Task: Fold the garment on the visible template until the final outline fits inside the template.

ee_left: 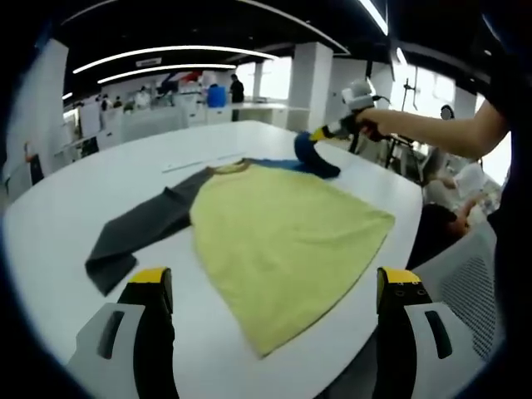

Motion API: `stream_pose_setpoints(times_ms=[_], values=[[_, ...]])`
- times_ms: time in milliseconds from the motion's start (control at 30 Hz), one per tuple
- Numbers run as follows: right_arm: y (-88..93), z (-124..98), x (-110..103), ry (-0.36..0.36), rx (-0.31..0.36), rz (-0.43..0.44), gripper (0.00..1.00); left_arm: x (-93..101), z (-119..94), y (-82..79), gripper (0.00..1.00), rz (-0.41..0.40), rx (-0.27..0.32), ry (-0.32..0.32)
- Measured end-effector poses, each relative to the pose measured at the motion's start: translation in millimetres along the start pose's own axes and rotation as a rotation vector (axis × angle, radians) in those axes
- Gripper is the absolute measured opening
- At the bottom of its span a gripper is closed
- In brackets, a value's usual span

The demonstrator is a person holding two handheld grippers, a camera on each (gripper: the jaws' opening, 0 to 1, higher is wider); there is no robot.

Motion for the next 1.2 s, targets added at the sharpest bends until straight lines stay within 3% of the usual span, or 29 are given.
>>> stream_pose_setpoints(times_ms=[267, 700, 1200], values=[[-2.9, 12, -20, 0.017, 0.002, -0.054, 0.00, -0.2, 1, 1.5, 0.99, -0.011, 0.002, 0.004], [-11.2, 29, -54, -0.034, 0.024, -0.082, 0.00, -4.4, -1, -0.8, 0.99, -0.041, 0.036, -0.001], [-13.6, 44, -91, -0.079, -0.001, -0.118, 0.00, -2.6, 1, 0.7, 0.99, -0.028, 0.022, 0.008]])
Point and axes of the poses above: the point that each gripper's makers call its tool centre point, and the gripper's own axes: z roughly forward along the fingers, x roughly to its right, y roughly out of its underside, the point moved 5 cm from there along -z, roughly backward along the fingers, and after that the axes turned 13 degrees about -x, right-handed, at the moved point
